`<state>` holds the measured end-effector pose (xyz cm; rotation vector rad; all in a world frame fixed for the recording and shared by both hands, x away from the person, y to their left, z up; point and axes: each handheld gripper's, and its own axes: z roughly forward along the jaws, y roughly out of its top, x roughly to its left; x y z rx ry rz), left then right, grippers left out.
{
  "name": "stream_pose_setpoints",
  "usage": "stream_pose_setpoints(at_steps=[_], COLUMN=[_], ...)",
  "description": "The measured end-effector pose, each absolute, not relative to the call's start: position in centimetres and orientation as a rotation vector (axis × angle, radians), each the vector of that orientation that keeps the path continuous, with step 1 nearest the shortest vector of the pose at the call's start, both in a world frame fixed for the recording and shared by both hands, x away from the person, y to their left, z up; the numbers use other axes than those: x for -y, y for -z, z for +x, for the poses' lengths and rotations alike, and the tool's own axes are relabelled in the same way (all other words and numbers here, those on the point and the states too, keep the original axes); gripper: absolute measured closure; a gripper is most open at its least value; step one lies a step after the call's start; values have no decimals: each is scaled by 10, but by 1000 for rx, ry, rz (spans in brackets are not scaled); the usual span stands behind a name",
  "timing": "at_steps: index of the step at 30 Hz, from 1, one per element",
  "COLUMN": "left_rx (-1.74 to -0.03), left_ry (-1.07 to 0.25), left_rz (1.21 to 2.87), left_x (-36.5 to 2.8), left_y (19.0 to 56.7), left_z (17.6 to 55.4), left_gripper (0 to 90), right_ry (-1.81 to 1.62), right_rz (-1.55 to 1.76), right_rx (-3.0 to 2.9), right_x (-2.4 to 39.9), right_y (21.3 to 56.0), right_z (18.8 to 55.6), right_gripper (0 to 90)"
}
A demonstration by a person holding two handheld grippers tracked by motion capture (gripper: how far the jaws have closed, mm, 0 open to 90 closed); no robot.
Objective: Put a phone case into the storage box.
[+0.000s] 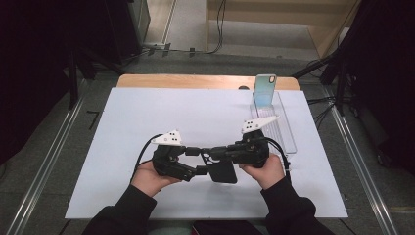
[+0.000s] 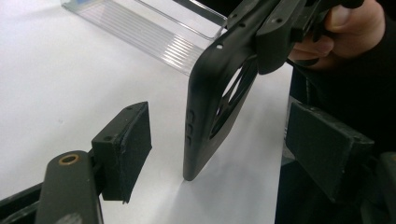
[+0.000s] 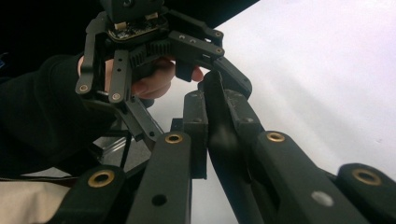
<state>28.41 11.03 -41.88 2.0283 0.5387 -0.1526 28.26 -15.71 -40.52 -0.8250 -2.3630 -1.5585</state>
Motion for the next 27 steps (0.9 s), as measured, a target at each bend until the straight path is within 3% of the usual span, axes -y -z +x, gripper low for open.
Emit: stream_pose_setpoints(at_steps=[5,17,27], left_rx=[-538,-520,-487], left_ry=[164,194,210], left_rz=[2013,2000,2015], left_x=[-112,-116,-116], left_y=[417,410,405], left_z=[286,286,286], left_gripper=[279,633,724], right_ry=[1543,1546,1575], right_rz=[-805,-764,-740], right_rx=[2353,2320,2247], right_x=[155,154,158], right_y=[406,406,407], right_z=[283,282,286], right_gripper=[783,784,783])
